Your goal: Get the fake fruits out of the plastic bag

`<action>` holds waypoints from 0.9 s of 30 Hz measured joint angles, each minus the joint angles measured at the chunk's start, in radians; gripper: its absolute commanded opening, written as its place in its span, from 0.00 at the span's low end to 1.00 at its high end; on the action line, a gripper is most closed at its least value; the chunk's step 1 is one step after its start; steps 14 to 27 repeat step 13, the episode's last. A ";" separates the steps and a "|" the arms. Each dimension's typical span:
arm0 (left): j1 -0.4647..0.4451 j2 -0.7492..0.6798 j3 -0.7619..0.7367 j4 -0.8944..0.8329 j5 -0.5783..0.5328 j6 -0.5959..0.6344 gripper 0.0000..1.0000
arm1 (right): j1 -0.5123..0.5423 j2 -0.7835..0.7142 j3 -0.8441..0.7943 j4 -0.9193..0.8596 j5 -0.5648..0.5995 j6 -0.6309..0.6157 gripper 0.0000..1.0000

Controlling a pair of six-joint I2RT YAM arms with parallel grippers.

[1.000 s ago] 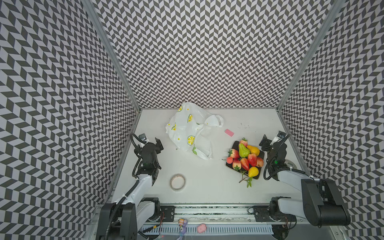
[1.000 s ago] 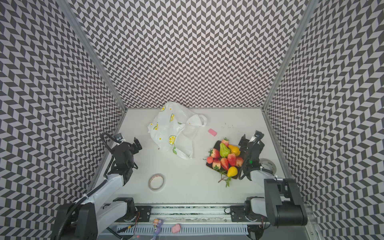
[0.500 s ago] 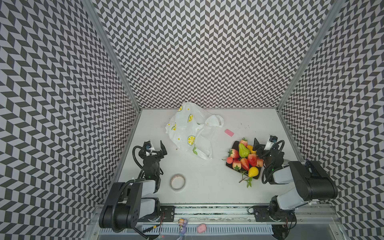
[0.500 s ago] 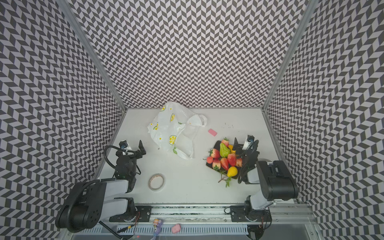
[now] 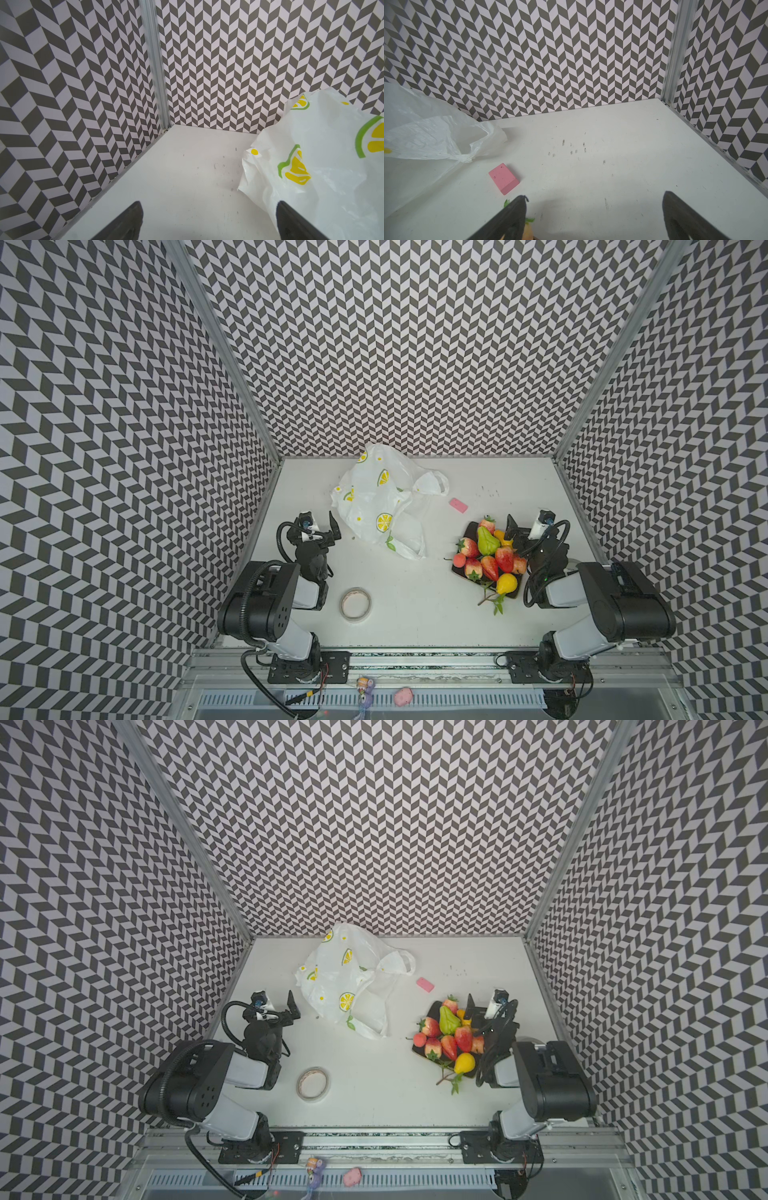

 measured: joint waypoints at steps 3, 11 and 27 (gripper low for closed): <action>0.000 0.000 0.000 -0.004 -0.002 0.000 1.00 | 0.000 0.000 0.000 0.010 0.000 0.000 0.99; 0.047 0.006 0.047 -0.076 0.069 -0.008 1.00 | 0.000 0.000 0.000 0.019 -0.007 -0.007 0.99; 0.047 0.006 0.047 -0.080 0.077 -0.008 1.00 | 0.000 0.000 0.000 0.023 -0.007 -0.008 0.99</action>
